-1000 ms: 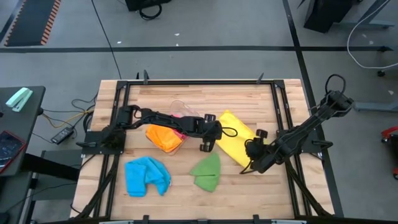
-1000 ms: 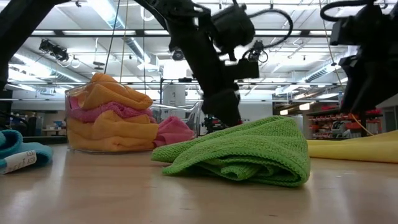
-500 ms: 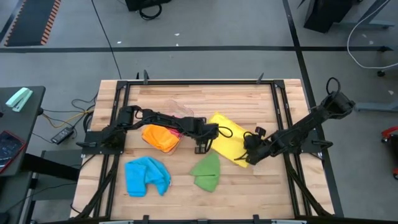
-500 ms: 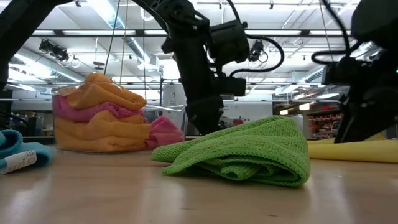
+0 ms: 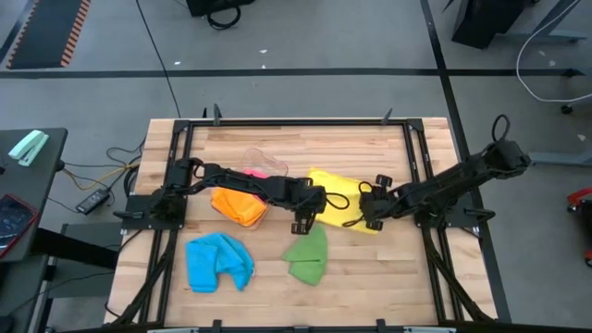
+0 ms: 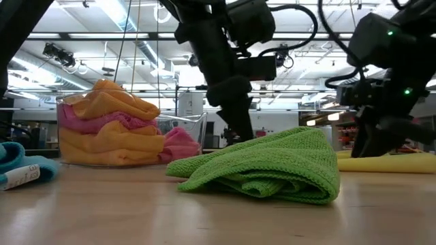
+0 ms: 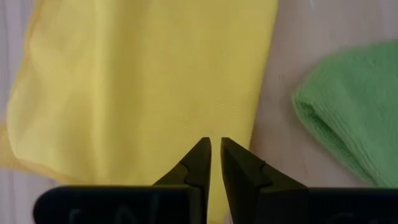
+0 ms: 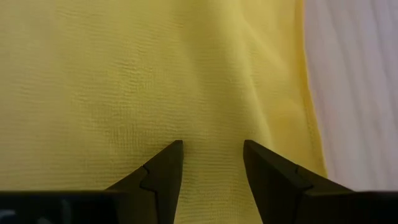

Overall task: Fold microfiber towels
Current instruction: Fold the yellow microfiber towel

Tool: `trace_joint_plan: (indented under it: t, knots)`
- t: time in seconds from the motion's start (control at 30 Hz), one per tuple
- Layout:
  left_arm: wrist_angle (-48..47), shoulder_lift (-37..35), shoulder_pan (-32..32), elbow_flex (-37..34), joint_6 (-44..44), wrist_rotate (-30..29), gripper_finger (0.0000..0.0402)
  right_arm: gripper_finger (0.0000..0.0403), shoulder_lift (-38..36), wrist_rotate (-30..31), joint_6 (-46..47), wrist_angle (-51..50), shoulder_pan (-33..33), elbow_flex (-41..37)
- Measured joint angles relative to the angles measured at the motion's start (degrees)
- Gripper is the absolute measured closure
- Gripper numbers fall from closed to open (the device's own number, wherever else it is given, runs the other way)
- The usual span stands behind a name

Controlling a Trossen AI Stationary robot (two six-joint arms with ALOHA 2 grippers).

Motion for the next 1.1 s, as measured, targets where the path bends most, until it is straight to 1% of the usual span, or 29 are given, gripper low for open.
trace_joint_plan:
  t: [0.13,0.27,0.37,0.5,0.6,0.8,0.87,0.93,1.03,1.1]
  knots:
    - [0.9,-0.3,0.0,0.0,1.9,-0.3,0.0359,0.0226,0.0,-0.4,-1.1,-6.1,-0.2,4.0]
    - [2.6,-0.4,-0.4,0.0,5.2,-0.4,0.0364,0.0228,-0.2,-0.5,-0.1,-11.0,1.6,8.4]
    - [2.0,-0.4,-0.5,0.0,5.7,-0.3,0.0365,0.0228,-0.2,-2.9,-0.9,-9.5,3.4,9.9]
    - [1.3,-0.4,0.1,0.0,5.6,-2.0,0.0362,0.0228,-0.2,-7.2,-0.8,-1.5,6.5,9.5]
    - [0.7,-0.4,0.8,0.0,4.3,-3.2,0.0362,0.0228,0.0,-8.6,4.8,-0.1,8.6,8.2]
    - [-0.8,-0.4,1.0,0.0,2.8,-3.2,0.0372,0.0228,0.0,-10.7,24.1,-0.6,11.0,3.1]
    - [-1.0,-0.4,0.9,0.0,2.4,-3.2,0.0375,0.0228,0.0,-10.3,28.5,-1.1,10.7,1.0]
    - [-1.1,-0.4,0.7,0.0,2.3,-3.2,0.0376,0.0228,-0.2,-9.6,30.3,-1.4,9.5,0.0]
    - [-1.0,-0.4,0.5,0.0,2.3,-3.2,0.0375,0.0228,-0.2,-7.6,29.8,-5.1,5.6,-0.1]
    - [-0.8,-0.4,0.3,0.0,2.3,-3.2,0.0373,0.0228,-0.2,-4.6,27.5,-8.0,1.5,0.2]
